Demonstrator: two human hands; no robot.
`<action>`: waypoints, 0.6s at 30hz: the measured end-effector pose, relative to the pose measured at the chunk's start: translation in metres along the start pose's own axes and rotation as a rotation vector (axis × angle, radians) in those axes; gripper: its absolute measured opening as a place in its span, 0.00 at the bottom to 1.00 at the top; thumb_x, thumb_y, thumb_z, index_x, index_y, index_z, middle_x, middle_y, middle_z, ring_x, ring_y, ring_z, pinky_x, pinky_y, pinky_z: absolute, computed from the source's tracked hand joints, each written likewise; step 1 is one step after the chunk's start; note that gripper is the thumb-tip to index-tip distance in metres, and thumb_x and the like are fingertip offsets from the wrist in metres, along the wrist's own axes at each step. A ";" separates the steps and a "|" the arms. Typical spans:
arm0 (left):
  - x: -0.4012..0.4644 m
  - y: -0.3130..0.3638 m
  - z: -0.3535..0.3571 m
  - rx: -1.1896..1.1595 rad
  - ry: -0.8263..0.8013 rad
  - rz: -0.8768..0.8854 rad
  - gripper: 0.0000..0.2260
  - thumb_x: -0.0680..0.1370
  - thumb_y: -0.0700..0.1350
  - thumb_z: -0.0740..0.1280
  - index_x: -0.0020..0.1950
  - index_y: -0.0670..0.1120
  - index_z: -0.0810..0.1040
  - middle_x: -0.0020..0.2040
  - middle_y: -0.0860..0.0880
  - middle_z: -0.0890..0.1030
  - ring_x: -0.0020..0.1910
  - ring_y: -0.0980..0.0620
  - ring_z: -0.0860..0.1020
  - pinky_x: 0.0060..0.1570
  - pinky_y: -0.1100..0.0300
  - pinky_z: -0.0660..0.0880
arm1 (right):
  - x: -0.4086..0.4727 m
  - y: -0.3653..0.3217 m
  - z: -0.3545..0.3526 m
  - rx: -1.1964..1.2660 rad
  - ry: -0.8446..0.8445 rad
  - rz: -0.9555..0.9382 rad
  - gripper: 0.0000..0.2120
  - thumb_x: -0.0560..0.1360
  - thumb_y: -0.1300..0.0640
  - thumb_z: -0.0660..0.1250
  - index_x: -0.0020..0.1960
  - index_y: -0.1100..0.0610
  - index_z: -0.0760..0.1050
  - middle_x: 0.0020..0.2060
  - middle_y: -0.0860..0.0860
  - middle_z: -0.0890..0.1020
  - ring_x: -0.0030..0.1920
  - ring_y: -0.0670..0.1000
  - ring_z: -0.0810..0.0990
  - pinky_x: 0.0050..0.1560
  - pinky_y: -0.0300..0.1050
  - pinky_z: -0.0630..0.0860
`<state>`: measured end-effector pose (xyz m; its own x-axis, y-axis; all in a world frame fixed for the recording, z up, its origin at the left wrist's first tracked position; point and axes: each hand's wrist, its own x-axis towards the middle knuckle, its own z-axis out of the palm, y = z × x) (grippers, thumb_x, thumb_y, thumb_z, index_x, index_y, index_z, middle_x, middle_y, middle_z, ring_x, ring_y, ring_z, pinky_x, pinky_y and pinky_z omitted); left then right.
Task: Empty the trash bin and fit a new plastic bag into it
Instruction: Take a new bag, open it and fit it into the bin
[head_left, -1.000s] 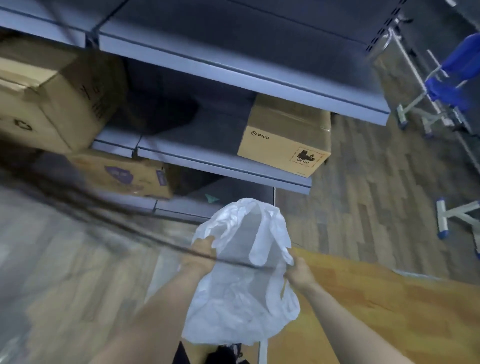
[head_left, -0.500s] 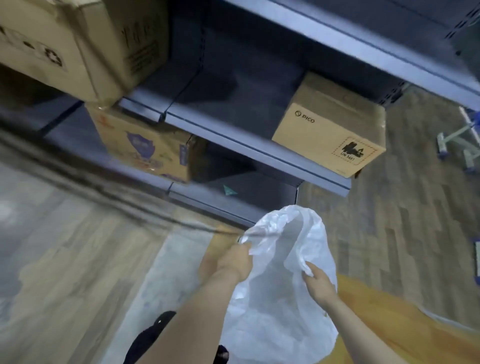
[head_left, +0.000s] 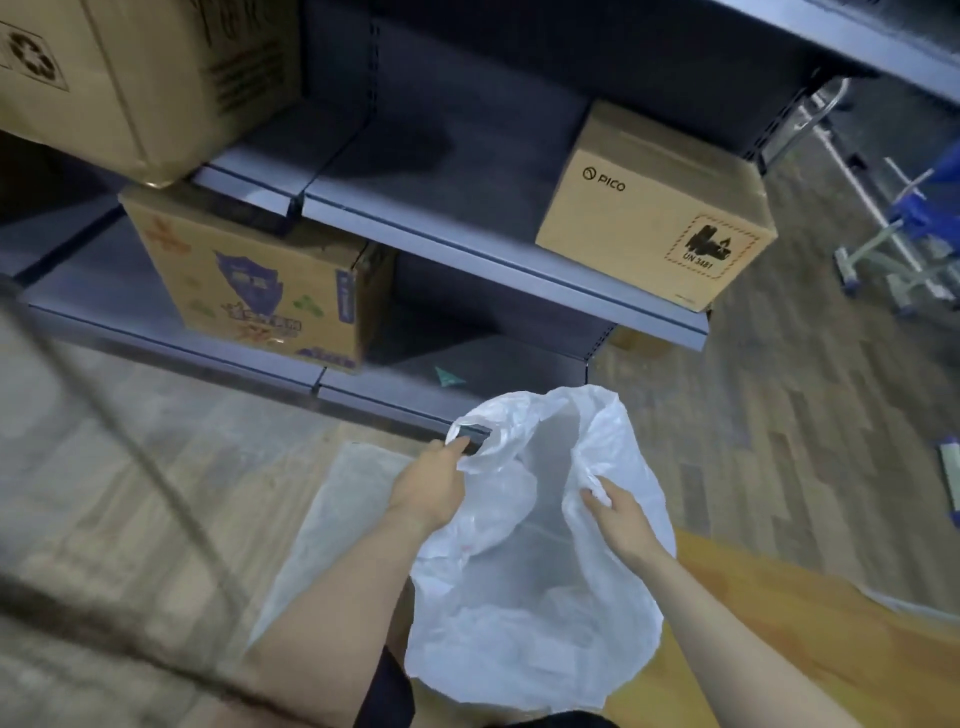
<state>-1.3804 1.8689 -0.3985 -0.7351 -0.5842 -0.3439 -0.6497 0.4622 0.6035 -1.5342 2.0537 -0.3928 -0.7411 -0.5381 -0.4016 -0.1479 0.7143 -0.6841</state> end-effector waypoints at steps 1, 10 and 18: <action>0.004 -0.001 0.003 0.005 0.021 0.022 0.24 0.79 0.37 0.53 0.74 0.52 0.63 0.68 0.43 0.71 0.65 0.42 0.71 0.62 0.52 0.70 | 0.002 0.005 0.000 -0.009 0.042 -0.004 0.09 0.81 0.54 0.57 0.48 0.50 0.75 0.43 0.47 0.78 0.48 0.51 0.75 0.45 0.38 0.70; 0.052 -0.008 0.053 0.327 0.006 0.427 0.28 0.76 0.44 0.59 0.74 0.55 0.56 0.62 0.46 0.67 0.53 0.38 0.76 0.43 0.53 0.70 | 0.063 0.099 0.016 -0.317 0.284 -0.018 0.24 0.78 0.40 0.55 0.73 0.38 0.56 0.76 0.52 0.49 0.76 0.55 0.46 0.73 0.64 0.50; 0.073 -0.042 0.151 0.447 -0.167 0.871 0.47 0.68 0.63 0.69 0.75 0.54 0.42 0.77 0.54 0.46 0.68 0.46 0.67 0.61 0.52 0.72 | 0.114 0.193 0.078 -0.361 0.254 -0.137 0.32 0.76 0.40 0.59 0.75 0.39 0.47 0.77 0.47 0.44 0.77 0.52 0.51 0.72 0.52 0.56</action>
<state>-1.4362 1.9073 -0.5577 -0.9860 0.1645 -0.0267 0.1423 0.9147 0.3782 -1.5961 2.0949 -0.6186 -0.8291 -0.5440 -0.1292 -0.4410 0.7783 -0.4470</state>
